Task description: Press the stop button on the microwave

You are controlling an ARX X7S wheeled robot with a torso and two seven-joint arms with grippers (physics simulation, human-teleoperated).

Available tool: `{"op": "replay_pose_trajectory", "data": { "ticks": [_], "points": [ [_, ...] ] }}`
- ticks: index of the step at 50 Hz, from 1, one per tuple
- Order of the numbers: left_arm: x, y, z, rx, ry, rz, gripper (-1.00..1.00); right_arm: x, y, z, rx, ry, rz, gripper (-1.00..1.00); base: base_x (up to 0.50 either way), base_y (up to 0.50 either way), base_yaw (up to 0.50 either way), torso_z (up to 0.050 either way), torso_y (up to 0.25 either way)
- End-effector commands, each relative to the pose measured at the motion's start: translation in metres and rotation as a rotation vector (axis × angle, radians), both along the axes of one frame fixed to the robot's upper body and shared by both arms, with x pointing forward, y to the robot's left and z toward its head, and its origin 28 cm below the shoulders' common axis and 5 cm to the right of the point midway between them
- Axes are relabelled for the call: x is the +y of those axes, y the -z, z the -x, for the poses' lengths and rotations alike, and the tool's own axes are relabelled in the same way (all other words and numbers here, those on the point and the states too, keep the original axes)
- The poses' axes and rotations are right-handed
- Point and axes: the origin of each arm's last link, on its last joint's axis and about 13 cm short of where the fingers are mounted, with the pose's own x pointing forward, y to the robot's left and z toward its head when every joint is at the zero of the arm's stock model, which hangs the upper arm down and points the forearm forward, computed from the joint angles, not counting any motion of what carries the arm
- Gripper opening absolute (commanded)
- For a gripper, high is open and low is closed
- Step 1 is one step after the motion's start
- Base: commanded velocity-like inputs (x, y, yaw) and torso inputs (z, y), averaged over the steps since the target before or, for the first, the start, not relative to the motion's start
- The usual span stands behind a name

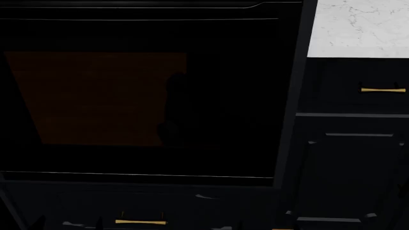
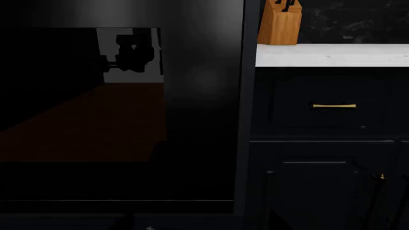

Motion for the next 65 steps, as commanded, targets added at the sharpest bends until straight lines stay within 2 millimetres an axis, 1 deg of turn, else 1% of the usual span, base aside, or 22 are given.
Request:
{"op": "replay_pose_trajectory", "data": {
  "ticks": [1, 9, 13, 16, 18, 24, 28, 30, 31, 34, 36, 37, 39, 44, 45, 49, 52, 53, 55, 58, 62, 65],
  "points": [
    [0.0, 0.0, 0.0, 0.0, 0.0, -0.01, 1.0, 0.0, 0.0, 0.0, 0.0, 0.0, 0.0, 1.0, 0.0, 0.0, 0.0, 0.0, 0.0],
    [0.002, 0.001, 0.001, -0.001, -0.011, -0.016, 1.0, 0.001, -0.002, -0.003, -0.008, 0.013, 0.014, 1.0, 0.0, 0.0, 0.0, 0.0, 0.0],
    [0.004, 0.003, 0.003, -0.012, -0.028, -0.02, 1.0, 0.002, -0.011, -0.002, -0.022, 0.011, 0.025, 1.0, 0.0, 0.0, 0.0, 0.0, 0.0],
    [0.006, 0.011, 0.005, 0.02, -0.029, -0.056, 1.0, 0.003, -0.024, -0.003, -0.057, 0.014, 0.035, 1.0, 0.0, 0.0, 0.0, 0.0, 0.0],
    [0.014, 0.012, 0.01, 0.015, -0.048, -0.084, 1.0, 0.003, -0.038, -0.005, -0.091, 0.012, 0.044, 1.0, 0.0, 0.0, 0.0, 0.0, 0.0],
    [0.048, 0.033, 0.028, 0.111, -0.177, -0.18, 1.0, 0.006, -0.084, -0.012, -0.225, 0.013, 0.092, 1.0, 0.0, 0.0, 0.0, 0.0, 0.0],
    [0.07, 0.071, 0.039, 0.225, -0.258, -0.227, 1.0, 0.006, -0.117, -0.014, -0.309, 0.033, 0.113, 1.0, 0.0, 0.0, 0.0, 0.0, 0.0],
    [0.077, 0.086, 0.04, 0.276, -0.275, -0.211, 1.0, 0.005, -0.127, -0.015, -0.332, 0.041, 0.123, 1.0, 0.0, 0.0, 0.0, 0.0, 0.0],
    [0.081, 0.096, 0.042, 0.303, -0.31, -0.279, 1.0, 0.004, -0.134, -0.015, -0.345, 0.043, 0.124, 1.0, 0.0, 0.0, 0.0, 0.0, 0.0],
    [0.089, 0.115, 0.048, 0.36, -0.313, -0.268, 1.0, 0.004, -0.151, -0.016, -0.376, 0.051, 0.141, 1.0, 0.0, 0.0, 0.0, 0.0, 0.0],
    [0.095, 0.125, 0.048, 0.381, -0.343, -0.277, 1.0, 0.003, -0.171, -0.018, -0.422, 0.061, 0.167, 1.0, 0.0, 0.0, 0.0, 0.0, 0.0],
    [0.096, 0.132, 0.062, 0.451, -0.347, -0.287, 1.0, 0.003, -0.178, -0.019, -0.415, 0.049, 0.158, 1.0, 0.0, 0.0, 0.0, 0.0, 0.0],
    [0.097, 0.135, 0.07, 0.483, -0.355, -0.281, 1.0, 0.002, -0.192, -0.023, -0.427, 0.044, 0.158, 1.0, 0.0, 0.0, 0.0, 0.0, 0.0],
    [0.105, 0.146, 0.102, 0.639, -0.414, -0.253, 1.0, 0.001, -0.24, -0.034, -0.491, 0.059, 0.162, 1.0, 0.0, 0.0, 0.0, 0.0, 0.0],
    [0.105, 0.147, 0.105, 0.652, -0.421, -0.268, 1.0, 0.0, -0.246, -0.034, -0.497, 0.05, 0.152, 1.0, 0.0, 0.0, 0.0, 0.0, 0.0],
    [0.101, 0.155, 0.132, 0.777, -0.415, -0.26, 1.0, 0.0, -0.278, -0.041, -0.515, 0.051, 0.14, 1.0, 0.0, 0.0, 0.0, 0.0, 0.0],
    [0.101, 0.16, 0.156, 0.905, -0.43, -0.288, 1.0, -0.001, -0.308, -0.056, -0.511, 0.045, 0.13, 1.0, 0.0, 0.0, 0.0, 0.0, 0.0],
    [0.1, 0.162, 0.165, 0.941, -0.434, -0.253, 1.0, -0.001, -0.316, -0.061, -0.507, 0.042, 0.124, 1.0, 0.0, 0.0, 0.0, 0.0, 0.0],
    [0.1, 0.162, 0.165, 0.941, -0.434, -0.253, 1.0, -0.001, -0.327, -0.068, -0.501, 0.05, 0.137, 1.0, 0.0, 0.0, 0.0, 0.0, 0.0],
    [0.1, 0.162, 0.165, 0.941, -0.434, -0.253, 1.0, 0.002, -0.359, -0.074, -0.519, 0.046, 0.154, 1.0, 0.0, 0.0, 0.0, 0.0, 0.0],
    [0.1, 0.162, 0.165, 0.941, -0.434, -0.253, 1.0, 0.003, -0.384, -0.087, -0.488, 0.052, 0.15, 1.0, 0.0, 0.0, 0.0, 0.0, 0.0],
    [0.1, 0.162, 0.165, 0.941, -0.434, -0.253, 1.0, 0.001, -0.414, -0.099, -0.488, 0.079, 0.124, 1.0, 0.0, 0.0, 0.0, 0.0, 0.0]
  ]
}}
